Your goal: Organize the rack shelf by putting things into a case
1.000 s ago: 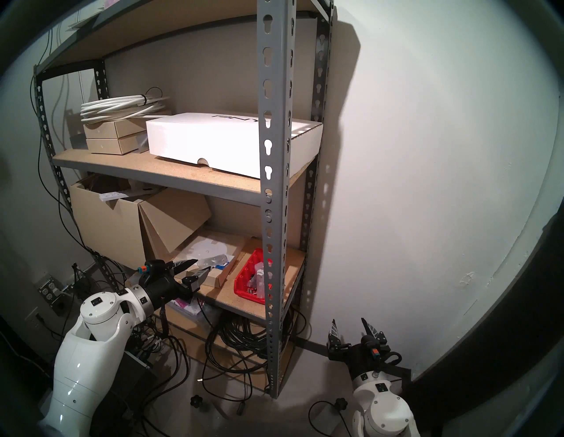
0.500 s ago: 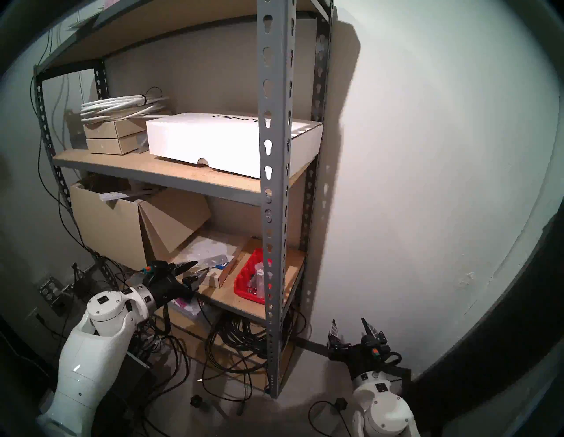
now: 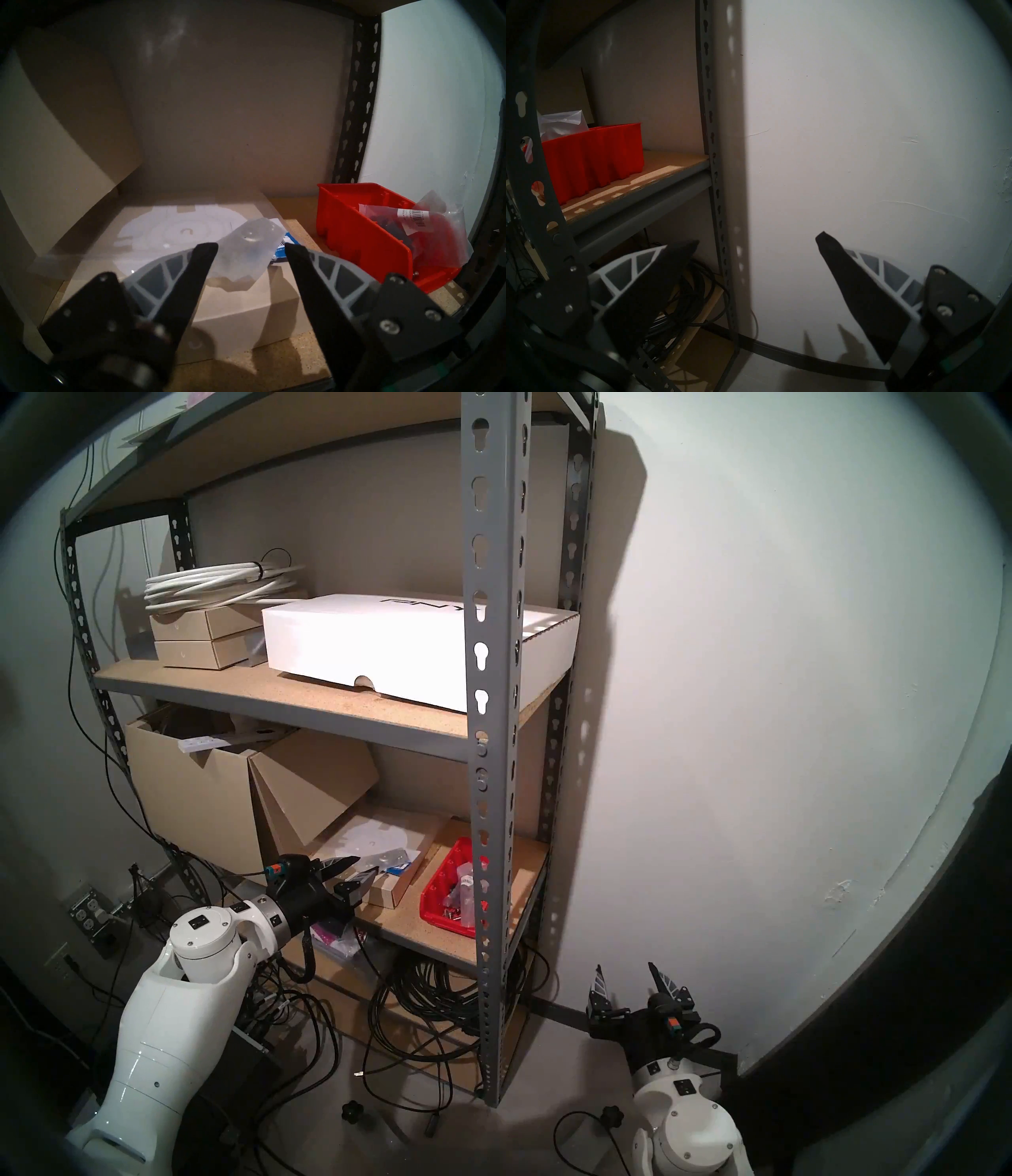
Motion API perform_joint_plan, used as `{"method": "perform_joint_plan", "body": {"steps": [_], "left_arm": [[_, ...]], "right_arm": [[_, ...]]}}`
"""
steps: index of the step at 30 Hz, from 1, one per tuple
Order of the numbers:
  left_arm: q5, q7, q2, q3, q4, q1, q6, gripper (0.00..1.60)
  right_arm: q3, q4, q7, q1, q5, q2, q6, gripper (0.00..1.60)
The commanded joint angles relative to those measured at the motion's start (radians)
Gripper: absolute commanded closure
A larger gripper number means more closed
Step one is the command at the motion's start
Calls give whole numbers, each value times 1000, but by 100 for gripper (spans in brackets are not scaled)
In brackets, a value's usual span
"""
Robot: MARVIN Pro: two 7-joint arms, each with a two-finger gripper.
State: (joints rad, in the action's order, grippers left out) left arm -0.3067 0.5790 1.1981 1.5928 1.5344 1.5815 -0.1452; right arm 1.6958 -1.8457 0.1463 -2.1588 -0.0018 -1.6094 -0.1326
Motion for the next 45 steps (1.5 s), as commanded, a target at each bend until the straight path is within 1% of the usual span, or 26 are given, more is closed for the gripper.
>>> {"method": "perform_joint_plan", "body": {"steps": [1, 11, 19, 22, 23, 33, 36, 39, 44, 45], "left_arm": [[3, 10, 1, -10, -24, -72, 20, 55], [14, 14, 7, -20, -68, -113, 25, 53], [24, 31, 2, -26, -91, -110, 27, 52], [28, 37, 1, -25, -86, -96, 27, 42], [29, 38, 1, -25, -86, -93, 28, 36], [40, 39, 3, -23, -97, -85, 28, 31], [44, 39, 5, -25, -107, -89, 29, 33], [47, 40, 7, -26, -116, -93, 32, 40], [49, 43, 10, -29, -124, -97, 33, 44], [49, 44, 11, -30, -126, -98, 34, 51]], "right_arm": [[0, -19, 0, 1, 0, 0, -2, 0], [0, -19, 0, 1, 0, 0, -2, 0], [0, -20, 0, 1, 0, 0, -2, 0], [0, -20, 0, 1, 0, 0, -1, 0], [0, -20, 0, 1, 0, 0, -1, 0], [0, -20, 0, 1, 0, 0, -1, 0], [0, -20, 0, 1, 0, 0, -1, 0], [0, -20, 0, 1, 0, 0, -1, 0], [0, -20, 0, 1, 0, 0, -1, 0], [0, -20, 0, 1, 0, 0, -1, 0]]}}
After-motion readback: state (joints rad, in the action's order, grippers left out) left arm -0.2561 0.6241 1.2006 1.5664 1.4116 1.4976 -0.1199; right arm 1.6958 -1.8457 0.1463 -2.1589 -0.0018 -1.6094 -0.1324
